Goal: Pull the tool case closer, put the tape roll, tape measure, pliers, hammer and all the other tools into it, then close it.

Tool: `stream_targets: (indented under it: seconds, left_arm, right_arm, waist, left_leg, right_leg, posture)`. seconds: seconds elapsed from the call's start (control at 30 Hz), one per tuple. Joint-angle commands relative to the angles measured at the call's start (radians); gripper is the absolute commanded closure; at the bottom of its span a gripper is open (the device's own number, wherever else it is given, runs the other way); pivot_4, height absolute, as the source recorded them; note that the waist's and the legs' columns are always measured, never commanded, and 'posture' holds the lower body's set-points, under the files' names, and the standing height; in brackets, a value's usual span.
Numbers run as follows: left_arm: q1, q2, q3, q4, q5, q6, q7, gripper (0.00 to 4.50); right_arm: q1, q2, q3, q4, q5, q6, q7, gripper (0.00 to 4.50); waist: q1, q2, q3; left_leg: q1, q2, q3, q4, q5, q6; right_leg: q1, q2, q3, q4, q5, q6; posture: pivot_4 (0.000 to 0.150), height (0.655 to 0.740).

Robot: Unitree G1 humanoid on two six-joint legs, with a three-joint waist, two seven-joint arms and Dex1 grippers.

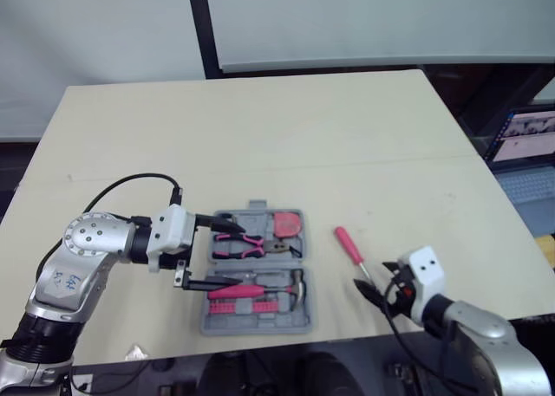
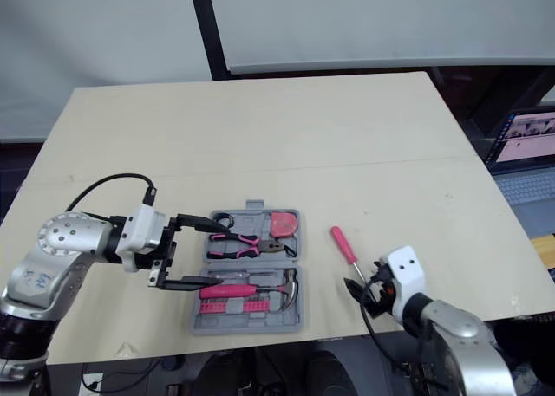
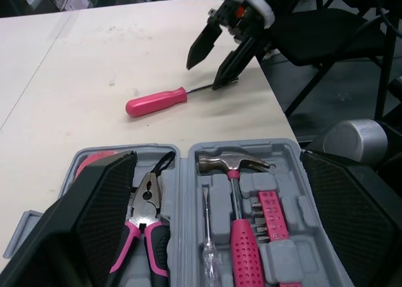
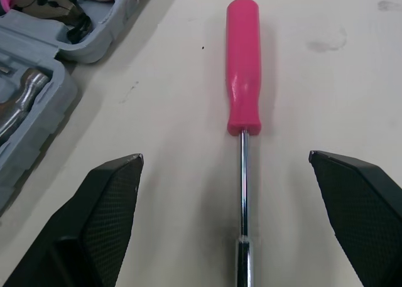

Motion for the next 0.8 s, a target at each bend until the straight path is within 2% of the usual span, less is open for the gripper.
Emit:
stream_targets:
  seconds: [0.03,0.57,0.67,0.8]
  left_arm:
    - [-0.006,0.013,0.022,-0.034,-0.018,0.005,0.0,0.0]
    - [-0.02,0.006,0.008,-0.032,-0.007,0.0,-0.008,0.0]
    - [-0.023,0.007,0.005,-0.033,-0.003,-0.004,-0.011,0.0]
    - [-0.02,0.01,0.01,-0.036,-0.004,-0.006,-0.012,0.0]
  right_arm:
    - [-0.033,0.004,0.039,0.035,-0.031,-0.022,-0.064,0.03]
    - [-0.158,0.047,0.113,0.155,-0.057,0.011,-0.186,0.03]
    - [-0.155,0.039,0.118,0.152,-0.059,0.012,-0.188,0.86]
    - [-0.154,0.036,0.124,0.15,-0.057,0.009,-0.197,2.81]
  waist:
    - [0.002,0.0,0.0]
    - [0.002,0.0,0.0]
    - [0.003,0.0,0.0]
    - [0.001,0.0,0.0]
  left_leg:
    - [0.0,0.0,0.0,0.0,0.0,0.0]
    - [0.0,0.0,0.0,0.0,0.0,0.0]
    - [0.0,0.0,0.0,0.0,0.0,0.0]
    - [0.0,0.0,0.0,0.0,0.0,0.0]
  right_leg:
    - [0.0,0.0,0.0,0.0,0.0,0.0]
    - [0.0,0.0,0.0,0.001,0.0,0.0]
    - [0.0,0.0,0.0,0.001,0.0,0.0]
    - [0.0,0.0,0.0,0.001,0.0,0.0]
  posture:
    - [0.15,0.74]
    - [0.15,0.74]
    - [0.15,0.74]
    - [0.15,0.74]
